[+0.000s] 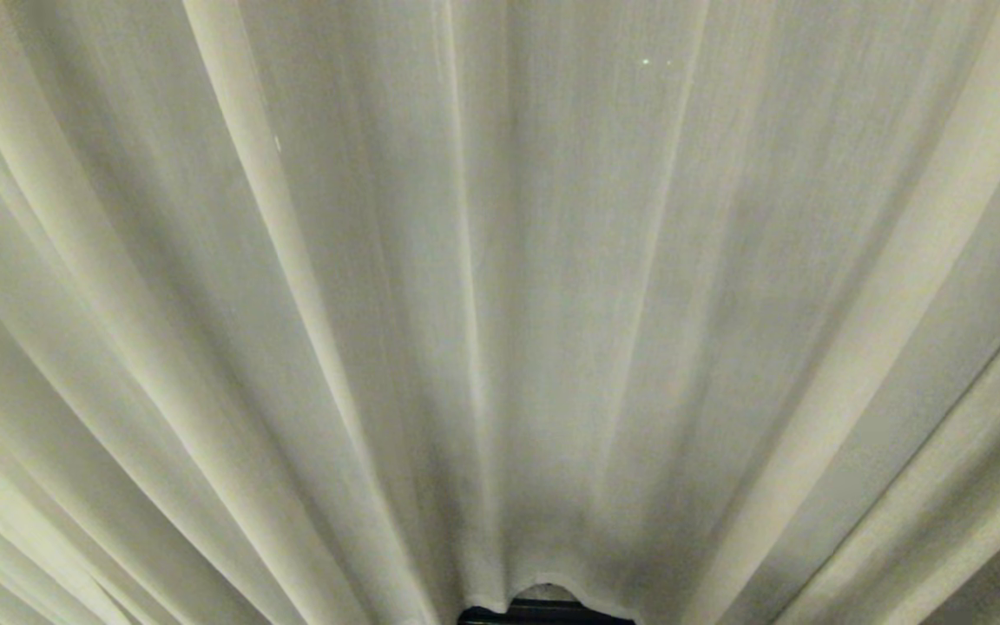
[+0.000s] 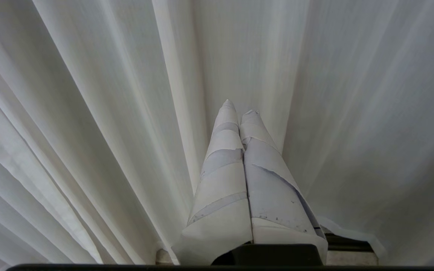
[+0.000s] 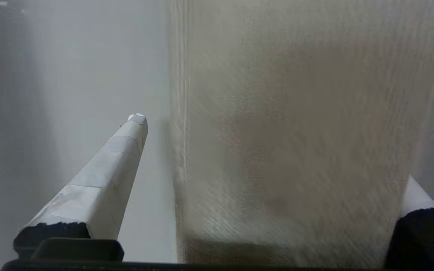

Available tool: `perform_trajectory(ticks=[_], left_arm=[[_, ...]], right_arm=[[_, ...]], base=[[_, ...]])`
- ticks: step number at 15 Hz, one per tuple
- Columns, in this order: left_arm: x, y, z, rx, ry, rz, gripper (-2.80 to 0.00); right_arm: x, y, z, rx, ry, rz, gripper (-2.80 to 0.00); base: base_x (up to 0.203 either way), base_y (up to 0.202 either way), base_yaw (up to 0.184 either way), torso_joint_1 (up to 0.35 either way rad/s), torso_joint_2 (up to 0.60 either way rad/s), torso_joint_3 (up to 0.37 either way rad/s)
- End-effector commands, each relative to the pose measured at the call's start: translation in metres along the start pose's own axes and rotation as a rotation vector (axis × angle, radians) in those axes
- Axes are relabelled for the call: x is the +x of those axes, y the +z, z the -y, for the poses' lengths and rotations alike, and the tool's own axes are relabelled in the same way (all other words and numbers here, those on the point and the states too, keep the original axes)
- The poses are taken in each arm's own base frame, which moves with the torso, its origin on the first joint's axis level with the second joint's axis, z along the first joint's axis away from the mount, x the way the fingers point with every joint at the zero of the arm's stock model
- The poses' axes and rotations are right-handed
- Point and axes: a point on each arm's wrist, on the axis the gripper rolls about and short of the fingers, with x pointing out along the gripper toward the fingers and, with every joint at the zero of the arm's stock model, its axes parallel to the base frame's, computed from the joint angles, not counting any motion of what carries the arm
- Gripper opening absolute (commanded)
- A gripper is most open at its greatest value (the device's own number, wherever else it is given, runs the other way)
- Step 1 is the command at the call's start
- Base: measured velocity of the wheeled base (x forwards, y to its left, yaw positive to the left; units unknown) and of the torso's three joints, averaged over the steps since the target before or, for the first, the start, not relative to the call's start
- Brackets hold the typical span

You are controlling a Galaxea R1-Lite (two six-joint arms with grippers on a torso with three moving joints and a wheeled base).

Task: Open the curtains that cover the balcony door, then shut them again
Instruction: Close the outer curtains on both sides

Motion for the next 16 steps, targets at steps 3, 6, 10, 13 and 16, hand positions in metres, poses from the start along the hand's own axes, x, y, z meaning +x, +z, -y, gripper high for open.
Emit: perform_trajectory(ticks=[3, 6, 10, 13, 16], left_arm=[[0.0, 0.0, 0.0, 0.0, 0.0, 0.001, -2.8], [0.0, 0.0, 0.0, 0.0, 0.0, 0.001, -2.8], [0.0, 0.0, 0.0, 0.0, 0.0, 0.001, -2.8], [0.0, 0.0, 0.0, 0.0, 0.0, 0.001, -2.8], [0.0, 0.0, 0.0, 0.0, 0.0, 0.001, -2.8]], right_arm=[[0.022, -0.016, 0.007, 0.001, -0.007, -0.02, 0.0], [0.035, -0.013, 0.016, -0.013, -0.023, 0.0, 0.0], [0.045, -0.02, 0.021, -0.013, -0.03, -0.009, 0.0], [0.048, -0.026, 0.022, -0.011, -0.029, -0.014, 0.0], [0.048, -0.029, 0.023, -0.007, -0.031, -0.023, -2.8]], base=[[0.0, 0.0, 0.0, 0.0, 0.0, 0.0], [0.0, 0.0, 0.0, 0.0, 0.0, 0.0], [0.0, 0.0, 0.0, 0.0, 0.0, 0.0], [0.0, 0.0, 0.0, 0.0, 0.0, 0.0], [0.0, 0.0, 0.0, 0.0, 0.0, 0.0]])
